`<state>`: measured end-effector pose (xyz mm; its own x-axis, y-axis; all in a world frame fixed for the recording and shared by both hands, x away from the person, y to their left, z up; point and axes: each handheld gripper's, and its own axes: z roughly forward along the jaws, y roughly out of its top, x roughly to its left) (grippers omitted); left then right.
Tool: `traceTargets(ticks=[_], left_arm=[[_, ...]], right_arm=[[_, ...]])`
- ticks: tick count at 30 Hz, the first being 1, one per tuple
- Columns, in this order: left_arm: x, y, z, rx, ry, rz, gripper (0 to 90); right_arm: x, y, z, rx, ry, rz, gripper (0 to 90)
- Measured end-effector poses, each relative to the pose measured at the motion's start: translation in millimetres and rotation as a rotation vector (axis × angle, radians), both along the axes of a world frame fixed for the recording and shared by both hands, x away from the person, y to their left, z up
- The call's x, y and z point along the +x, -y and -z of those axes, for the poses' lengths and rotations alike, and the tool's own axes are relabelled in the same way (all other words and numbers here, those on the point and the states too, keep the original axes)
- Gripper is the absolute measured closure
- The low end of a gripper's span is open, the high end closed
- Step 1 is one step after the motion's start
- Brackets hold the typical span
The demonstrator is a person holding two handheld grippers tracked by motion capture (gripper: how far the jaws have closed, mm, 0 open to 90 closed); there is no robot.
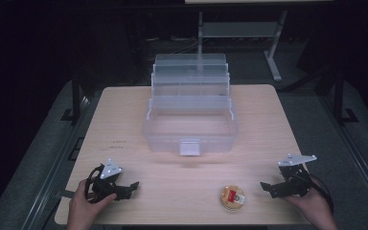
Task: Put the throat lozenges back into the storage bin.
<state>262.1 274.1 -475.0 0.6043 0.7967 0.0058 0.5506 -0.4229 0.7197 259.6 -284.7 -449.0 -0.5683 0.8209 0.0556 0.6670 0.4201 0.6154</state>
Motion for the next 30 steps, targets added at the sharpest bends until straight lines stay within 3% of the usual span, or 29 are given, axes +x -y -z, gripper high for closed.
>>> traceTargets(ticks=[15,30], left_arm=[[0.0,0.0,0.0,0.000,0.000,0.000,10.6],[0.0,0.0,0.0,0.000,0.000,0.000,10.6]], right_arm=[[-13.5,-10.7,-11.3,0.026,-0.005,-0.058,3.2],[-20.5,-23.1,-17.9,0.016,-0.017,-0.110,3.3]])
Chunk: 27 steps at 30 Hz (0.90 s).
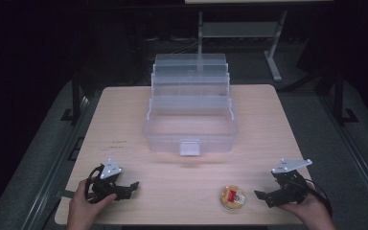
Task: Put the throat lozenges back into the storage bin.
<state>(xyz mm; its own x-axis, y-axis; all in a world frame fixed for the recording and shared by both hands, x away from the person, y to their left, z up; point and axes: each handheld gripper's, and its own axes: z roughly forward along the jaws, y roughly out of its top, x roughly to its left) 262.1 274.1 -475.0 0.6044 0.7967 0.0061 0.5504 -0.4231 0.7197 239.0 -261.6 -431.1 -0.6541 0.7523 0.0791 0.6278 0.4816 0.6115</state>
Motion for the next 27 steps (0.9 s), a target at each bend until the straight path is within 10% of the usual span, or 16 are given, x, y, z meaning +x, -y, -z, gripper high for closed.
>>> traceTargets(ticks=[27], left_arm=[[0.0,0.0,0.0,0.000,0.000,0.000,10.6]], right_arm=[[-6.2,-34.9,-1.0,0.001,-0.013,-0.116,3.3]])
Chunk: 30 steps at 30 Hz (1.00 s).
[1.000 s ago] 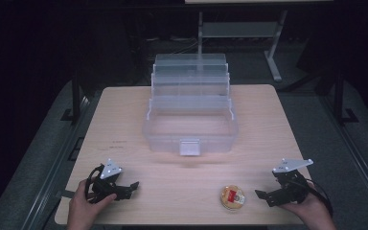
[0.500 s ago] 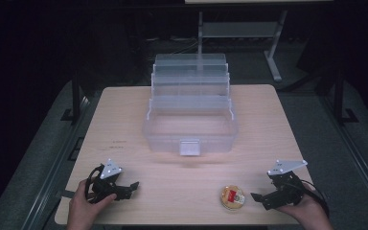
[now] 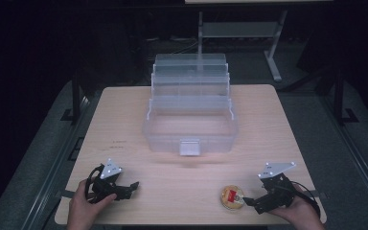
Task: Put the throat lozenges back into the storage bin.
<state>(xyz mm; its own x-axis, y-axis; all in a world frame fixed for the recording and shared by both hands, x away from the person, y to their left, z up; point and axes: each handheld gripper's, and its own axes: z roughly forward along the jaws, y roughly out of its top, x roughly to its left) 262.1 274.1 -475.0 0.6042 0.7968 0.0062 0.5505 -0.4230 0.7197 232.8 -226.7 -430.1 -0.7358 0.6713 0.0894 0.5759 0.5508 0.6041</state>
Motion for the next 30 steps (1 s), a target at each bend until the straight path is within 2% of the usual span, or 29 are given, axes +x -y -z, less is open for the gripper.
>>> traceTargets(ticks=[12,30], left_arm=[[0.0,0.0,0.0,0.000,0.000,0.000,10.6],[0.0,0.0,0.0,0.000,0.000,0.000,10.6]], right_arm=[[-0.2,-19.9,4.8,-0.011,-0.020,-0.052,3.2],[1.3,-31.2,6.8,-0.023,-0.026,-0.087,3.3]])
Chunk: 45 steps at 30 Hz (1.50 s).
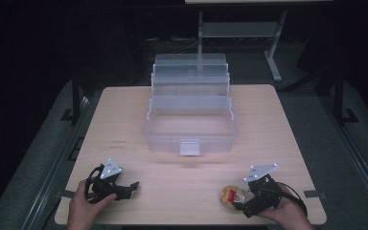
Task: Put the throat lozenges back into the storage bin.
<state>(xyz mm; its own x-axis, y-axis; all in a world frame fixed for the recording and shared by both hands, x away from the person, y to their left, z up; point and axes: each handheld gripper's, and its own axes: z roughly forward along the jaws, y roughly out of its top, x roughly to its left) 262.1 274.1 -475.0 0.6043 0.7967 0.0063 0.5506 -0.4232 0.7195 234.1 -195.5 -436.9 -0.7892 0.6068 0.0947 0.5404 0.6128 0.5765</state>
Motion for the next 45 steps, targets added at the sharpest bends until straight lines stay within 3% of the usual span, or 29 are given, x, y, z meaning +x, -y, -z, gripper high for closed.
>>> traceTargets(ticks=[23,45], left_arm=[[0.0,0.0,0.0,0.000,0.000,0.000,10.6],[0.0,0.0,0.0,0.000,0.000,0.000,10.6]], right_arm=[[9.8,-20.3,6.7,-0.052,-0.035,-0.077,3.5],[11.8,-29.5,17.3,-0.105,-0.045,-0.100,9.2]])
